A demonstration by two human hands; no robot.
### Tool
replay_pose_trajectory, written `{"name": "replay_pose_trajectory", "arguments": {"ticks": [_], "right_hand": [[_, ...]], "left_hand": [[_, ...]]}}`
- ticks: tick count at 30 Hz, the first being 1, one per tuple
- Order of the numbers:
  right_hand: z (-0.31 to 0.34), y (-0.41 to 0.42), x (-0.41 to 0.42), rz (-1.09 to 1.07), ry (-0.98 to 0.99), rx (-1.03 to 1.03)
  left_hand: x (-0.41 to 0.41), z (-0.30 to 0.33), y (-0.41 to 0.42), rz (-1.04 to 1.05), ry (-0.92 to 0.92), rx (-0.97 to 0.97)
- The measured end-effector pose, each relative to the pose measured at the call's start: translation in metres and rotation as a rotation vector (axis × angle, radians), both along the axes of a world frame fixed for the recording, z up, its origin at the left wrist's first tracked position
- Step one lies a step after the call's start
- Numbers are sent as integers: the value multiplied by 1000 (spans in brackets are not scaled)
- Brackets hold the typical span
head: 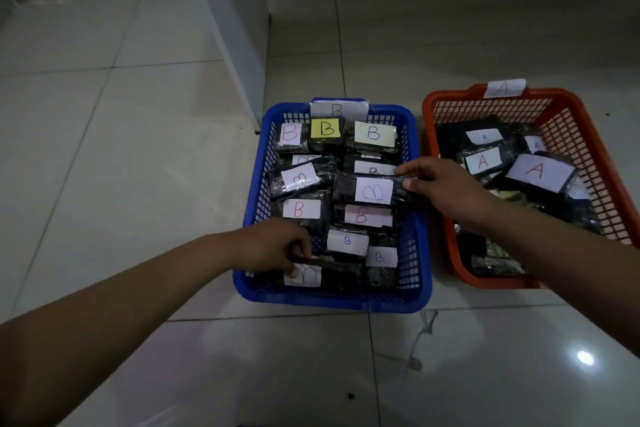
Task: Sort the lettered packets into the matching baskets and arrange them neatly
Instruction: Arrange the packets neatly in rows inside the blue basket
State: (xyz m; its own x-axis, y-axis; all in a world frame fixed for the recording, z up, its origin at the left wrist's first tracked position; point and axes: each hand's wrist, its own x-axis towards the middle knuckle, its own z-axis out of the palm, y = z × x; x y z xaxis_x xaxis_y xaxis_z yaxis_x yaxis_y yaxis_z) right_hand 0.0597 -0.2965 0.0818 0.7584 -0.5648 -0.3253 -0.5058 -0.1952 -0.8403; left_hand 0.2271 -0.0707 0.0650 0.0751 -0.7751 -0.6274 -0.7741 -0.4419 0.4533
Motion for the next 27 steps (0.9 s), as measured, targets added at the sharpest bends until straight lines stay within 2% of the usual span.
{"name": "replay_pose_trajectory", "arguments": {"ticks": [6,13,18,21,24,27], "right_hand": [[-6,5,2,66,69,-43],[-17,27,6,214,131,-559],[-29,23,9,286,225,-723],[-34,24,9,404,275,-974],[-33,36,5,448,207,-1117],[-36,55,3,662,62,-1038]], "left_hand": [[18,16,2,149,111,-57],[36,32,-4,262,167,-114],[41,30,-6,321,219,-127],[49,32,-7,404,271,-157],[59,36,-9,484,293,-179],[64,38,-8,506,287,-194]]}}
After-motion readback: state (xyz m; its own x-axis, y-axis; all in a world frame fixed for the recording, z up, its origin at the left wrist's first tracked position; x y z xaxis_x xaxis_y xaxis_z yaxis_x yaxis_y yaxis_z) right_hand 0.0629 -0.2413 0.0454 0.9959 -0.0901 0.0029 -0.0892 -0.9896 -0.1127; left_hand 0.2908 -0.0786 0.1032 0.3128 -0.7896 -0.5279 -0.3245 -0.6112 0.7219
